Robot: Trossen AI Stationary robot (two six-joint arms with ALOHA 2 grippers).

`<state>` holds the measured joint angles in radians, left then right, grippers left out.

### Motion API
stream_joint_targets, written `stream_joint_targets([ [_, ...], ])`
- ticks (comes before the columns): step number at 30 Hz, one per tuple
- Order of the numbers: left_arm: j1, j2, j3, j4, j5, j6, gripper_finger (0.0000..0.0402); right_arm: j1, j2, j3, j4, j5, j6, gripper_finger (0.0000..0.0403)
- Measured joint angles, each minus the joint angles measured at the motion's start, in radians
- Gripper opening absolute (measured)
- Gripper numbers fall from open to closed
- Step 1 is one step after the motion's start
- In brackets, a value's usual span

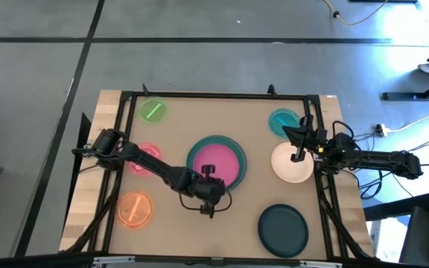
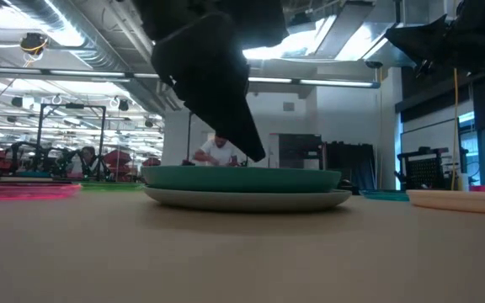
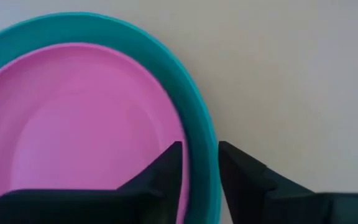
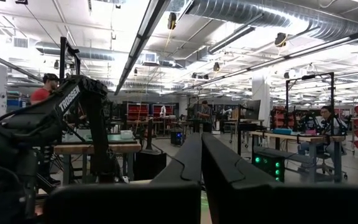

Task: Stack plastic plates
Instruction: Stack the pink plate on top of the blue plate, then stack the black plate on top of the pink plate

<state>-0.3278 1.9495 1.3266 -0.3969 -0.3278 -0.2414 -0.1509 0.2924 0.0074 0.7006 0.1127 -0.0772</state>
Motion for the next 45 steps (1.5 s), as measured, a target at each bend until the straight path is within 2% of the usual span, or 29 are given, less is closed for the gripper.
stream_joint_targets([
  [7, 0.001, 0.000, 0.068, 0.025, 0.002, -0.014, 0.0113, 0.000, 0.000, 0.000, 0.000, 0.000, 0.000, 0.0003],
  [15, 0.034, 0.000, 0.077, 0.261, 0.006, 0.039, 0.0114, 0.000, 0.000, 0.000, 0.000, 0.000, 0.002, 0.0003],
  [23, 0.049, 0.009, 0.077, 0.280, 0.004, 0.063, 0.0114, 0.000, 0.000, 0.000, -0.014, -0.022, 0.002, 0.0003],
  [29, 0.005, -0.033, 0.071, 0.275, -0.089, 0.165, 0.0114, 0.001, 0.006, 0.068, -0.127, -0.088, 0.048, 0.0003],
  [33, -0.021, -0.129, -0.022, 0.332, -0.101, 0.219, 0.0114, 0.001, 0.089, 0.120, -0.192, -0.139, 0.080, 0.0003],
  [37, -0.024, -0.289, -0.221, 0.521, -0.103, 0.266, 0.0114, 0.042, 0.219, 0.174, -0.169, -0.161, 0.096, 0.0003],
  [41, 0.000, -0.450, -0.430, 0.741, -0.097, 0.310, 0.0114, 0.148, 0.383, 0.256, -0.182, -0.098, 0.042, 0.0003],
  [45, 0.035, -0.575, -0.558, 0.836, -0.100, 0.348, 0.0114, 0.264, 0.534, 0.375, -0.219, 0.020, -0.010, 0.0003],
])
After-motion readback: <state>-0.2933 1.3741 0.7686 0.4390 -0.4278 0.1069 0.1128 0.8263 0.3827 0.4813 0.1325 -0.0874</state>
